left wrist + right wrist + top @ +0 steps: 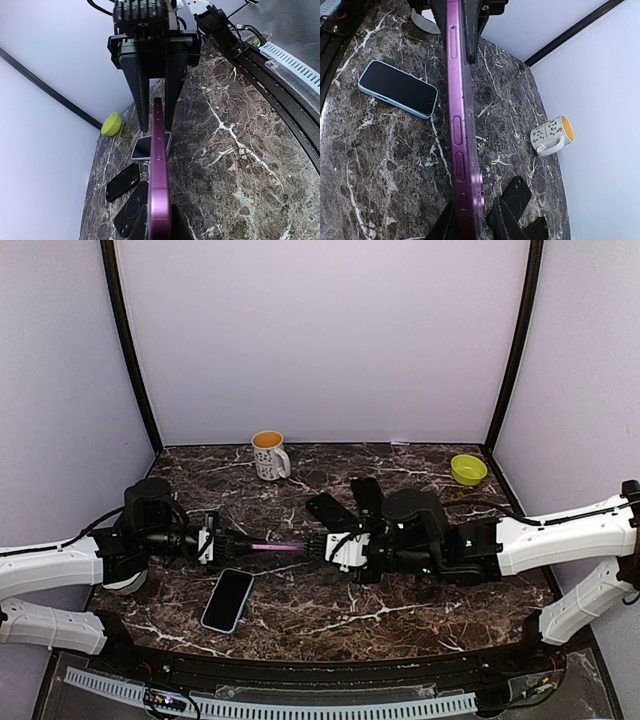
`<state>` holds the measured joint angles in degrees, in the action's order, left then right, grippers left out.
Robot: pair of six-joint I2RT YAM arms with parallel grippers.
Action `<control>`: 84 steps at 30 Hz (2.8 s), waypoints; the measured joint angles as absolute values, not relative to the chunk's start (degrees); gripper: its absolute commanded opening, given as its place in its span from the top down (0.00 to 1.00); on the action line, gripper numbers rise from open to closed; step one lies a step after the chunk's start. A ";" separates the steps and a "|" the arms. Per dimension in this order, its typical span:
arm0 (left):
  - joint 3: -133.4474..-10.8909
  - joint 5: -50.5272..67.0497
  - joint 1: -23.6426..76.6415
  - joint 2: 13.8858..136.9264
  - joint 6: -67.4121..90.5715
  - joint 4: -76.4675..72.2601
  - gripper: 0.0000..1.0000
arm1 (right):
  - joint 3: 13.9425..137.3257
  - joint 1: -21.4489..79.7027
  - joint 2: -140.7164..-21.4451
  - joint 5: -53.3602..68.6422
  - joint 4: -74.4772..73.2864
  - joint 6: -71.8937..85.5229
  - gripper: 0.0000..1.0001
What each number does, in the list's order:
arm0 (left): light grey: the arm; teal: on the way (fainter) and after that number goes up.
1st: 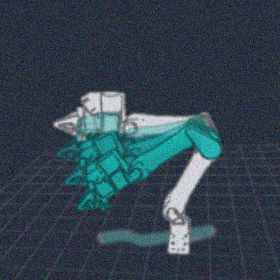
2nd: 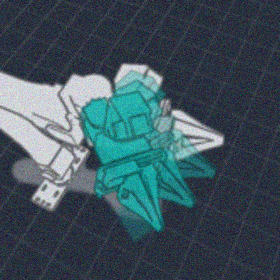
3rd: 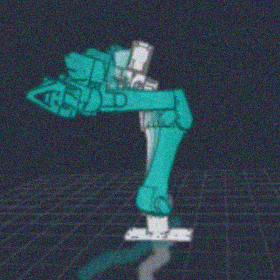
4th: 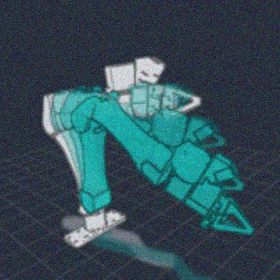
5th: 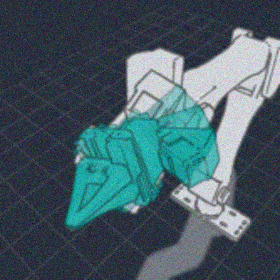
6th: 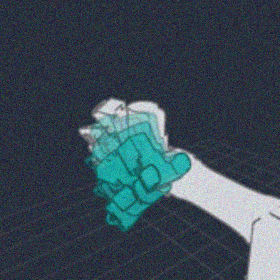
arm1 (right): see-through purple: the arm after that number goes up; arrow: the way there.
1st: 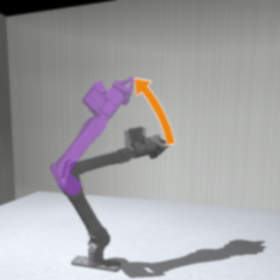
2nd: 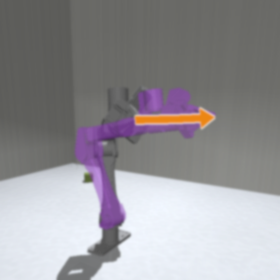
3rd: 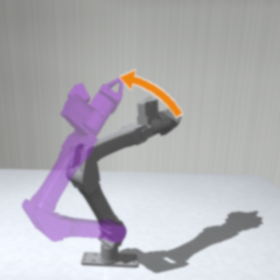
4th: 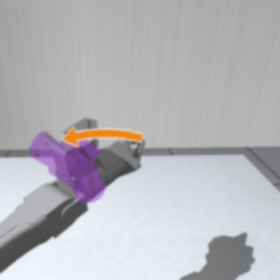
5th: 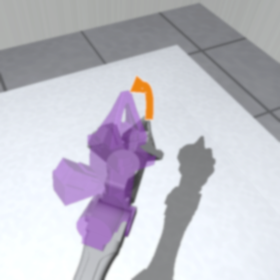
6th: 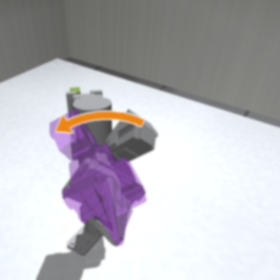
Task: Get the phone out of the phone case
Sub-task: Pass from the left arm to the right, then place the phone at the center of the board.
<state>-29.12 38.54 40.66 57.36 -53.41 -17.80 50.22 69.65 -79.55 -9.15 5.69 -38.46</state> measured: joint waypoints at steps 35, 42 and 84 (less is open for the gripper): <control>-29.10 35.24 40.64 55.16 -53.58 -24.45 0.01 | 44.21 46.17 -73.67 -3.22 8.56 1.91 1.00; -29.10 34.85 40.64 55.16 -53.58 -24.58 0.01 | 44.73 35.73 -77.10 2.09 5.76 9.80 1.00; -29.08 33.78 40.64 55.22 -54.04 -24.60 0.01 | 64.86 17.10 -113.80 22.96 8.05 27.86 1.00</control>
